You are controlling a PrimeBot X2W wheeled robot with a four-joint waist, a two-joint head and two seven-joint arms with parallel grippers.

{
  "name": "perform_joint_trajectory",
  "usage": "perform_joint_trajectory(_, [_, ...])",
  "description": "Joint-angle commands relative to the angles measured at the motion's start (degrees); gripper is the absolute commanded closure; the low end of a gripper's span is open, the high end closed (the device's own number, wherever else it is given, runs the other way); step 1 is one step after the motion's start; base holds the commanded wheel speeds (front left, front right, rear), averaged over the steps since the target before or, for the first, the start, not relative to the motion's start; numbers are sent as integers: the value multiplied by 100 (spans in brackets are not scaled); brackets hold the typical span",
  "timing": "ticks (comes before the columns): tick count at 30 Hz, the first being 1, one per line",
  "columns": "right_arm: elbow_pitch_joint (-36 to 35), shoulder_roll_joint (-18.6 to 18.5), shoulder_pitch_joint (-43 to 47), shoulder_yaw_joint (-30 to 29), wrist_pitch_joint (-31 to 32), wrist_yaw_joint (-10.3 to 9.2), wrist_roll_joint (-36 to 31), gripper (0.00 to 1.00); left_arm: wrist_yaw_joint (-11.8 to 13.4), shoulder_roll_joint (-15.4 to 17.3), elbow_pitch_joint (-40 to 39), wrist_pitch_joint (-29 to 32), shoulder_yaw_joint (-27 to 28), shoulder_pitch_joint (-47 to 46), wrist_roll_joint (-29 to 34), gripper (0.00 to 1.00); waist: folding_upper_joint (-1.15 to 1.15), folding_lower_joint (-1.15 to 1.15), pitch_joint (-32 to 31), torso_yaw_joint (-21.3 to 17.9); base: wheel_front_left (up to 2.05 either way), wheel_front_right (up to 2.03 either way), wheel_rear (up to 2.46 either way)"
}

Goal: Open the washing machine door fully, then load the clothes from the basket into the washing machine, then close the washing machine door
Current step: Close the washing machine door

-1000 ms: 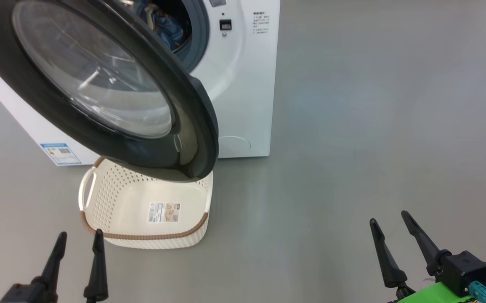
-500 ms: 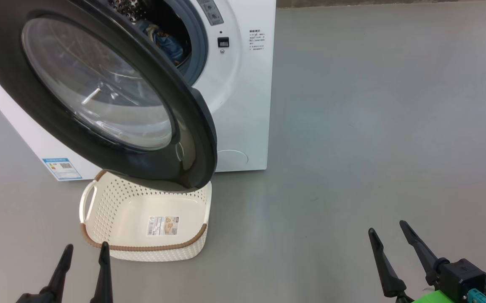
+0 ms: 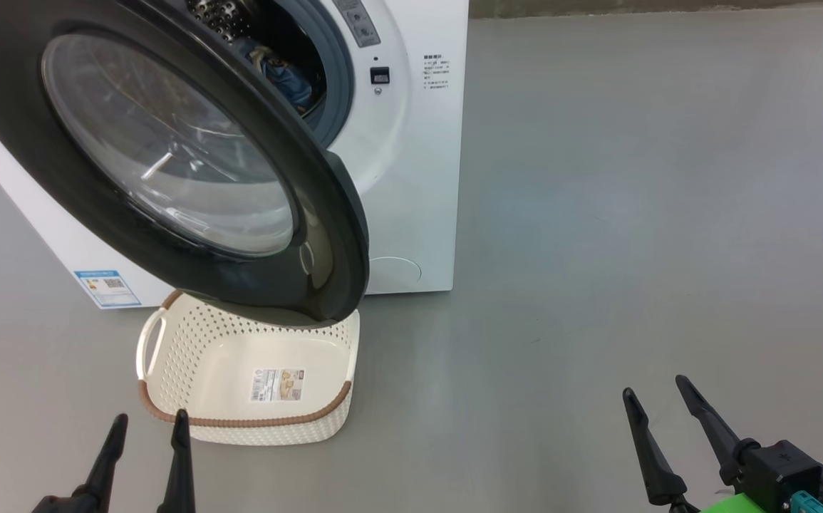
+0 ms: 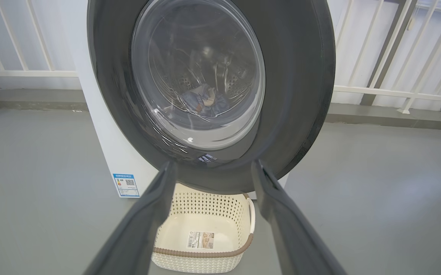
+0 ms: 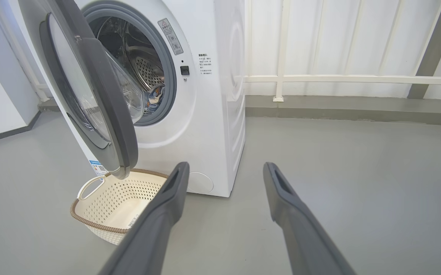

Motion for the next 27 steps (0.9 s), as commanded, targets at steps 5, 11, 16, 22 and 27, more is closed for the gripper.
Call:
perform_joint_trajectory(5, [-150,0,-35,95,-25,35,-50,0,67,106,-195,9,148,-60,54,0,0,0,-7,13,0,0,0])
perform_joint_trajectory(11, [-135,37,-5,66,-34,35,-8,100,88,130,-198,21,102,-60,79,0,0,0,-70,37,0,0,0])
perform_joint_trajectory(16, [-112,30,34,73,-9,35,24,100,95,131,-196,30,44,-74,93,0,0,0,-128,107,0,0,0])
perform_joint_trajectory(22, [-62,-68,-18,109,64,35,59,100,102,104,-167,20,-44,-96,106,0,0,0,-172,209,0,0,0])
perform_joint_trajectory(27, [85,-156,-120,81,86,35,111,100,92,90,-114,5,-109,-133,117,0,0,0,-189,320,0,0,0])
